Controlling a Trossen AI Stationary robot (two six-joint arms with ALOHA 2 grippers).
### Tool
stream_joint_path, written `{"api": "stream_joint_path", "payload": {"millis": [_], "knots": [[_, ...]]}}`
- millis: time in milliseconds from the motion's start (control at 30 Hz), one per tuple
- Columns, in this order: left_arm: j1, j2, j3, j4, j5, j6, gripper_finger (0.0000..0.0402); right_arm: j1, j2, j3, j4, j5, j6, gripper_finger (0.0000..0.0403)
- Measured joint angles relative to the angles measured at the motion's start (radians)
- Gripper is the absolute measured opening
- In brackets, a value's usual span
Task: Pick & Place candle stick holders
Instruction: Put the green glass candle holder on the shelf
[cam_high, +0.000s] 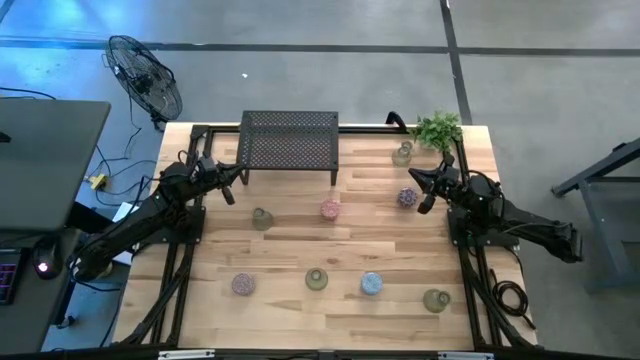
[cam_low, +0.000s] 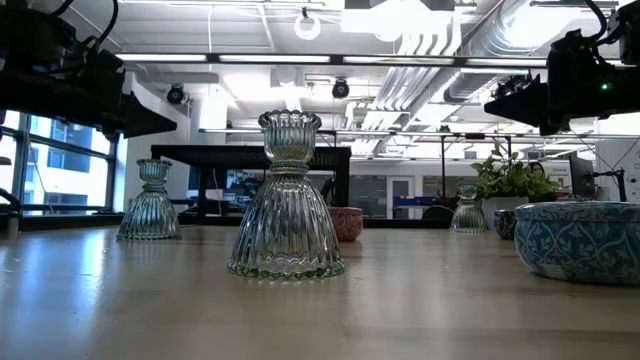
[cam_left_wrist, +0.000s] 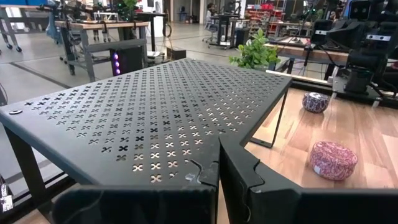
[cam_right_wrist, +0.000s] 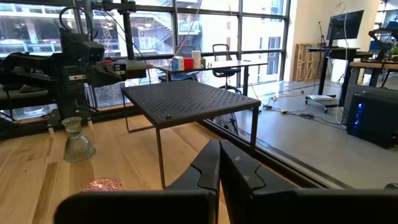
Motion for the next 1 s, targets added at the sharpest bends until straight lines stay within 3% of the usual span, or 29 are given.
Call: {"api": "stream_joint_path", "payload": {"millis": [800, 1000], "knots": [[0.0, -0.005, 0.0, -0.002, -0.001, 0.0, 0.0, 0.0, 0.0, 0.0, 0.091, 0.039, 0.006, 0.0], [0.0, -0.005, 0.0, -0.003, -0.001, 0.0, 0.0, 0.0, 0.0, 0.0, 0.108, 0.029, 0.114, 0.0]]}}
